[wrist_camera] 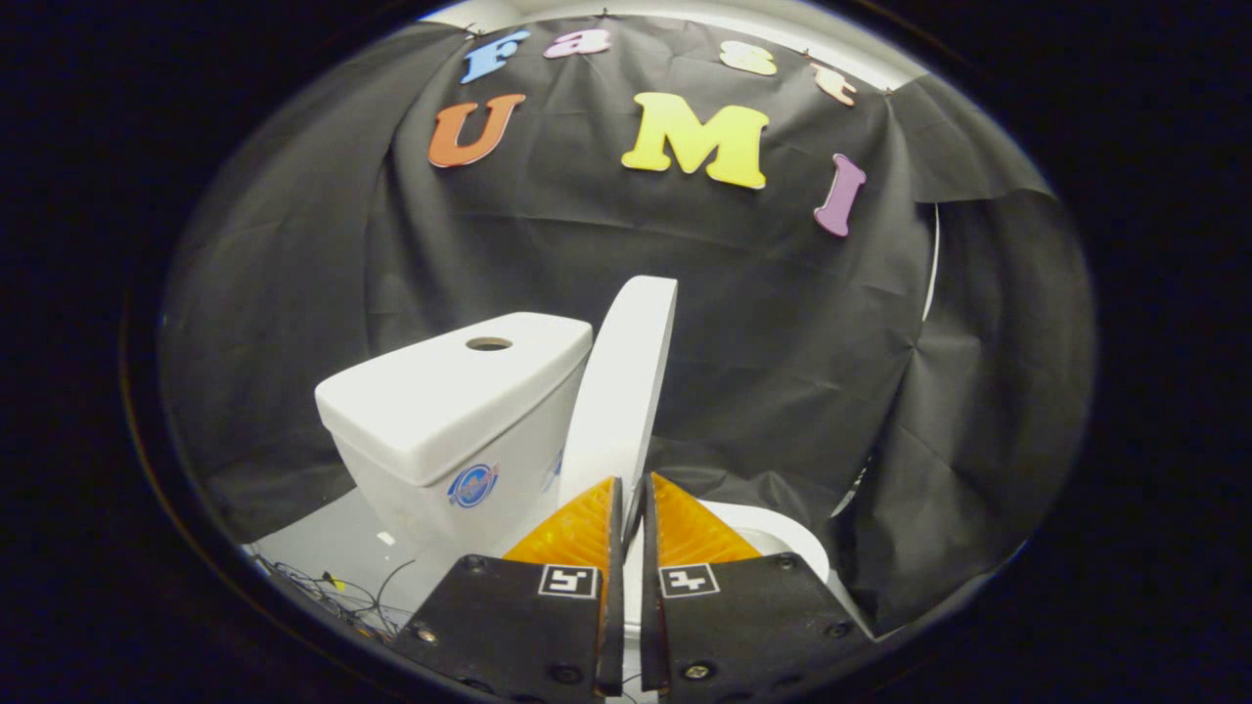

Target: Open the toilet lid.

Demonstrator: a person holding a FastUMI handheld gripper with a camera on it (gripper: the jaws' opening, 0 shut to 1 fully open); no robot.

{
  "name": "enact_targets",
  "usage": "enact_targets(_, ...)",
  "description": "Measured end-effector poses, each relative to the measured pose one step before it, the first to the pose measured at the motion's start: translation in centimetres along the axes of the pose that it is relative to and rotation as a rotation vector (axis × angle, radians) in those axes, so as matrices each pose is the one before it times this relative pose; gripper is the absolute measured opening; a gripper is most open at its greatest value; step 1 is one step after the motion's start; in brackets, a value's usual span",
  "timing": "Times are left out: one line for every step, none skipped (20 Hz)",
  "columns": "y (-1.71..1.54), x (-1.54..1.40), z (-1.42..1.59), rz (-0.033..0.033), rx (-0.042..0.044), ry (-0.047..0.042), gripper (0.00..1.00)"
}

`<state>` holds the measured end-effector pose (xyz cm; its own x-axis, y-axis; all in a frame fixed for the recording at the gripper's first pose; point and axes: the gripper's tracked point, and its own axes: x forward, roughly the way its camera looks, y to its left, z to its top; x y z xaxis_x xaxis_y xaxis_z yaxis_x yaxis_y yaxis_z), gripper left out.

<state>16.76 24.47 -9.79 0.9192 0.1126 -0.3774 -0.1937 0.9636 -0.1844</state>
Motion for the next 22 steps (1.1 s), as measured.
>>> enact_targets(0.44,0.093,0.141,0.0026,-0.01167,0.00216,0.1)
enact_targets(0.424,0.006,-0.144,0.00433,-0.01125,0.00093,0.1)
enact_targets(0.358,0.001,0.142,0.0043,-0.01105,-0.00173,0.1)
enact_targets(0.412,0.069,-0.017,0.0046,-0.01323,-0.0026,0.1)
enact_targets(0.368,0.085,0.148,0.00384,-0.01349,-0.00215,0.11)
enact_targets(0.419,0.152,0.086,0.00352,-0.01195,-0.00142,0.11)
enact_targets(0.29,0.117,0.11,0.0033,-0.00925,-0.00074,0.11)
enact_targets(0.441,-0.094,-0.097,0.0053,-0.00707,0.00011,0.11)
enact_targets(0.262,-0.047,-0.077,0.00439,-0.00726,0.00084,0.11)
enact_targets(0.147,0.134,0.013,-0.00189,-0.00704,0.00276,0.11)
enact_targets(0.122,0.042,0.12,-0.00166,-0.00773,0.00291,0.11)
enact_targets(0.075,-0.163,0.036,0.00168,-0.00314,0.00202,0.11)
enact_targets(0.031,0.054,0.032,0.00235,0.00039,0.00115,0.11)
enact_targets(-0.072,0.031,0.071,0.00069,-0.00015,-0.00012,0.11)
enact_targets(-0.048,-0.047,-0.151,0.00243,-0.00299,-0.0001,0.12)
enact_targets(-0.029,0.021,0.104,0.00676,-0.00862,-0.00067,0.13)
enact_targets(-0.113,-0.183,0.061,0.00883,-0.01221,-0.00459,0.14)
enact_targets(0.085,-0.051,0.054,0.01673,-0.00589,-0.00709,0.16)
enact_targets(0.031,-0.117,0.05,0.02175,0.01403,-0.00877,0.19)
enact_targets(0.324,-0.384,-0.165,0.03097,0.02415,-0.01033,0.2)
enact_targets(0.455,-0.414,0.288,0.03268,0.01736,-0.01462,0.3)
enact_targets(0.581,-0.538,0.431,0.03024,-0.00166,-0.01809,0.41)
